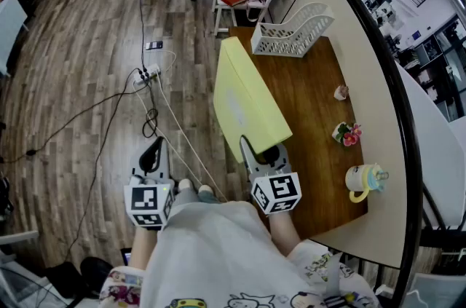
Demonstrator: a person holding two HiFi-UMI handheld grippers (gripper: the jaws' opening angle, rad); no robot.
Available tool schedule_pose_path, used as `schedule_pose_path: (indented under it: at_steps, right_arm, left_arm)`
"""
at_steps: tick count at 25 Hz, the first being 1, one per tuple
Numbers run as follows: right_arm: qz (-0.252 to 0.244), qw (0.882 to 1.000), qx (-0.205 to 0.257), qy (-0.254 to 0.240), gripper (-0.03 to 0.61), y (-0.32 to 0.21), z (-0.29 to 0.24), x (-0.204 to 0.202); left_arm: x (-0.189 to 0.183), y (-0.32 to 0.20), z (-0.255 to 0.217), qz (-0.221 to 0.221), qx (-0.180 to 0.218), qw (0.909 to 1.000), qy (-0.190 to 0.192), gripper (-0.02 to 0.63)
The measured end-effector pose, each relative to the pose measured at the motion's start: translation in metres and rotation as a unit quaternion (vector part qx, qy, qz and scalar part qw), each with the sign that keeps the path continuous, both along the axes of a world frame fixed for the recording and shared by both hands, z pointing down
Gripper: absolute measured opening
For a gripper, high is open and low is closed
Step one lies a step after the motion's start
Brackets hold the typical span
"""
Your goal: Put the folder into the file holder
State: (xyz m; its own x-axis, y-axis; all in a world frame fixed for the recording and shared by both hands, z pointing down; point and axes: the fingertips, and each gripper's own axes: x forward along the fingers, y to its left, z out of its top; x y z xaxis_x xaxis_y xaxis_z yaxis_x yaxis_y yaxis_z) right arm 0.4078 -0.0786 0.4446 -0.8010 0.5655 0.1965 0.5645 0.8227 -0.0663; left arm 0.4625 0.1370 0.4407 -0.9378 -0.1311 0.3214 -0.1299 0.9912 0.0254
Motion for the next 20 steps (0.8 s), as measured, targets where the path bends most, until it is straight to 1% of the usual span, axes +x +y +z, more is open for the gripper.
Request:
schedule_pose_path:
  at_steps: [6, 11, 15, 20]
  right_arm:
    - [0.011, 1.0, -0.017, 0.009, 0.173, -0.009, -0.002, -0.001]
    - [0.027, 0.999, -0.02, 0.021, 0.173, -0.005, 0.007, -0.022]
    - [0.037, 0.999, -0.018, 0.025, 0.172, 0.01, 0.011, -0.054]
    - [0.051, 0.998, -0.017, 0.022, 0.172, 0.041, 0.007, -0.111]
  left_arm:
    - [0.001, -0.003, -0.001, 0.003, -0.01, 0.9999, 0.004, 0.006]
    - [-0.016, 0.009, 0.005, 0.001, -0.007, 1.0, 0.006, 0.006]
    - [-0.05, 0.026, 0.01, 0.007, 0.0, 1.0, 0.005, 0.006]
    - [-0.116, 0.057, 0.008, 0.026, -0.005, 0.9996, -0.006, 0.006]
